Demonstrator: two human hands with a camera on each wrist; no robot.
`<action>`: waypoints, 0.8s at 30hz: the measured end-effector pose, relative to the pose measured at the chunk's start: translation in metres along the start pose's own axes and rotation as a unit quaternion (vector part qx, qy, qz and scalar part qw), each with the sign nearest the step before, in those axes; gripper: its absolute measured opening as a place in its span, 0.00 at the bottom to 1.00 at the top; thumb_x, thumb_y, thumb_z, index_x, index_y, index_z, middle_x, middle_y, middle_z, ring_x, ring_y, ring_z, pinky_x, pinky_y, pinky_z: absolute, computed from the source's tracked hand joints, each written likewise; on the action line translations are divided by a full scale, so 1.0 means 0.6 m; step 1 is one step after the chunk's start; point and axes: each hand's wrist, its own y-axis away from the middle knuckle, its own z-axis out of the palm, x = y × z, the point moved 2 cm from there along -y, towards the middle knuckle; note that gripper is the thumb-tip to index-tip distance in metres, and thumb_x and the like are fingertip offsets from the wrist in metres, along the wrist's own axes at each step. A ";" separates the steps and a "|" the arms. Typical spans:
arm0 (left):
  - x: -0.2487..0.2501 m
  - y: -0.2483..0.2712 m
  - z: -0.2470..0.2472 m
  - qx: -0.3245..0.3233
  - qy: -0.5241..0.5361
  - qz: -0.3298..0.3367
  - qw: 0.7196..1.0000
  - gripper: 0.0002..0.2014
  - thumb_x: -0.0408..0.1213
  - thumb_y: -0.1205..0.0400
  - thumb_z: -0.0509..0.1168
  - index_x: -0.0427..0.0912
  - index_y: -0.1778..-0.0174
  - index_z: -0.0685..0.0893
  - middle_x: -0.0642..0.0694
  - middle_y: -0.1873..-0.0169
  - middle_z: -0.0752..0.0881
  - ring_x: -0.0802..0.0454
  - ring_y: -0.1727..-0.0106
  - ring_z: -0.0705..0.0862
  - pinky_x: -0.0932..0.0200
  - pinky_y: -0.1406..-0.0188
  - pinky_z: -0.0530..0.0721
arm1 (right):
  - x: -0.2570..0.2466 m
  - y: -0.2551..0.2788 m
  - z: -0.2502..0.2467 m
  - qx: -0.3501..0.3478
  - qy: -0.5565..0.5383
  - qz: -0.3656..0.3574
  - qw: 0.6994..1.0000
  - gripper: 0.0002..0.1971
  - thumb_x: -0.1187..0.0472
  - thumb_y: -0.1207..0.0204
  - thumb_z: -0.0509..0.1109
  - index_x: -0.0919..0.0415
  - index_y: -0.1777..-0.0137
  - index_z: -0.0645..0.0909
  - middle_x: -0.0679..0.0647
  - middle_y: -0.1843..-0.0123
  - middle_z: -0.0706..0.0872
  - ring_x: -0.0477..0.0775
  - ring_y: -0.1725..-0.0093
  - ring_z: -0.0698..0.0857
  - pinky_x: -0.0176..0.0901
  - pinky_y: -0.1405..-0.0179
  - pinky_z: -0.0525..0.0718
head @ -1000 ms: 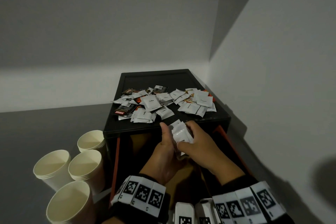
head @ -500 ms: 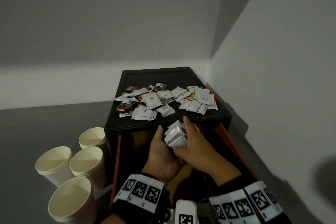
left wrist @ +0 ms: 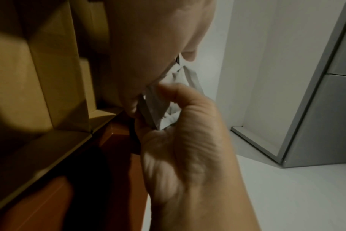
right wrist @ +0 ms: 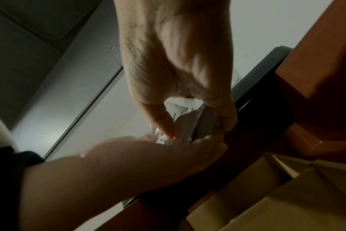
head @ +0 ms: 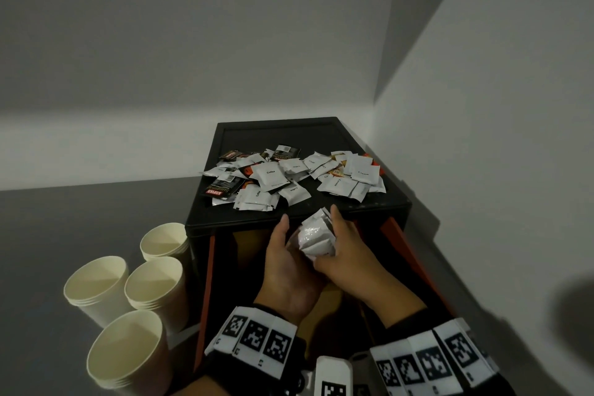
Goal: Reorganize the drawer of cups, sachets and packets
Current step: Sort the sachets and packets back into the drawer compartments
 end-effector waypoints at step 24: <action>-0.013 -0.001 0.001 -0.054 -0.110 -0.013 0.992 0.26 0.48 0.26 0.59 0.36 0.37 0.82 0.38 0.48 0.86 0.45 0.49 0.86 0.50 0.44 0.79 | 0.019 -0.013 0.002 -0.030 -0.086 0.059 0.994 0.43 0.67 0.28 0.67 0.46 0.18 0.48 0.55 0.23 0.62 0.56 0.30 0.72 0.49 0.37 0.79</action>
